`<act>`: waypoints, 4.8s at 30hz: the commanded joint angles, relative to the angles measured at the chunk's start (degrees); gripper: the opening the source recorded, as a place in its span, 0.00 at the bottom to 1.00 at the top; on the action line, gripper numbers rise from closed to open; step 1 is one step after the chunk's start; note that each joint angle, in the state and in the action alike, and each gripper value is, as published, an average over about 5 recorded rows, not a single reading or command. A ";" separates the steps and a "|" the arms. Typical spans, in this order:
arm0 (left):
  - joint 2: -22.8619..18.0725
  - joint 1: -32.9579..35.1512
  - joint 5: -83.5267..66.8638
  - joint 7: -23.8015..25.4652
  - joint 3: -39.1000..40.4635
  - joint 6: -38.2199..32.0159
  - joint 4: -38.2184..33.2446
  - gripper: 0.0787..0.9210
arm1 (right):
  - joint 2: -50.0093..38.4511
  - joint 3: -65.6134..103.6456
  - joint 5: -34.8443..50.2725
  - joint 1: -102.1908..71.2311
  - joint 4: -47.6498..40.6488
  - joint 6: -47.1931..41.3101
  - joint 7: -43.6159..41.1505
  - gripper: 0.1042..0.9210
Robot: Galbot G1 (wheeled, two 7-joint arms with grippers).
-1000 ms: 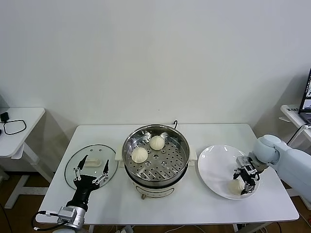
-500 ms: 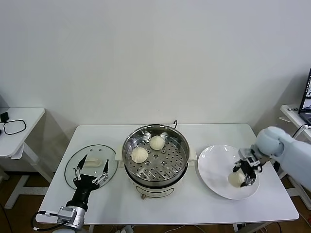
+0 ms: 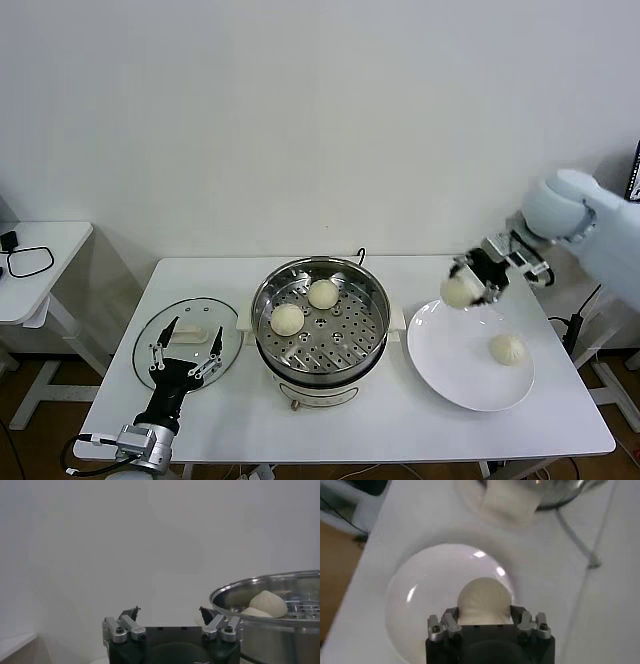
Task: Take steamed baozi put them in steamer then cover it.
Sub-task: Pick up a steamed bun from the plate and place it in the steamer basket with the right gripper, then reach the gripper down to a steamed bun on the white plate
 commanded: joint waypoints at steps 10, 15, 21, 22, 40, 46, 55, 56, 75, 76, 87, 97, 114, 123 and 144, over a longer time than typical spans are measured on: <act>0.37 0.05 -0.06 0.35 -0.75 -0.02 0.23 0.88 | 17.12 -18.03 -1.13 17.13 8.57 14.57 6.94 0.73; 0.76 -0.13 -0.30 0.52 -1.56 -0.04 0.93 0.88 | 20.87 -19.51 -2.50 14.48 7.16 16.45 8.07 0.73; 0.99 -0.67 -0.54 0.75 -2.29 -0.03 2.11 0.88 | 23.64 -20.33 -3.04 11.31 6.32 16.87 8.50 0.73; 1.01 -0.77 -0.56 0.78 -2.37 -0.04 2.34 0.88 | 24.17 -20.22 -3.11 10.73 6.08 16.97 8.57 0.73; 1.25 -1.45 -1.16 1.41 -4.08 -0.15 4.26 0.88 | 31.81 -20.50 -2.14 6.67 1.35 18.49 8.28 0.73; 1.22 -1.50 -1.25 1.68 -4.76 -0.29 4.76 0.88 | 33.67 -20.49 -2.41 3.89 -0.91 18.82 8.08 0.73; 1.31 -1.65 -1.47 1.88 -5.35 -0.33 5.18 0.88 | 35.22 -20.27 -3.06 1.35 -3.08 18.98 7.44 0.73; 1.31 -1.67 -1.47 1.88 -5.37 -0.33 5.22 0.88 | 35.30 -20.24 -3.15 1.16 -3.31 18.95 7.38 0.73; 0.96 -1.68 -1.48 1.43 -5.49 -0.16 4.92 0.88 | 33.13 -17.83 -1.07 3.01 -2.68 16.40 5.72 0.88; 0.94 -1.62 -1.47 1.42 -5.37 -0.17 4.82 0.88 | 32.36 -17.26 -0.19 3.93 -2.53 16.12 5.40 0.88; 0.62 -1.02 -1.15 1.07 -3.80 -0.11 2.88 0.88 | 13.65 -14.46 14.68 15.11 -2.58 -1.41 -5.31 0.88; 0.58 -0.68 -0.52 0.91 -2.77 -0.32 2.39 0.88 | -2.42 -10.28 9.90 1.04 -9.80 -15.01 -6.78 0.88; 0.54 -0.94 -0.08 0.54 -1.80 -0.34 2.77 0.88 | -4.66 14.38 -7.99 -28.40 -21.79 -12.85 -4.60 0.88; 0.52 -1.14 0.10 0.49 -1.11 -0.40 3.13 0.88 | -2.60 20.42 -14.69 -33.54 -25.40 -10.94 -2.47 0.88; 0.72 -1.38 0.30 0.68 -1.47 -0.57 3.96 0.88 | 3.90 26.00 -20.30 -38.59 -30.22 -9.26 2.99 0.88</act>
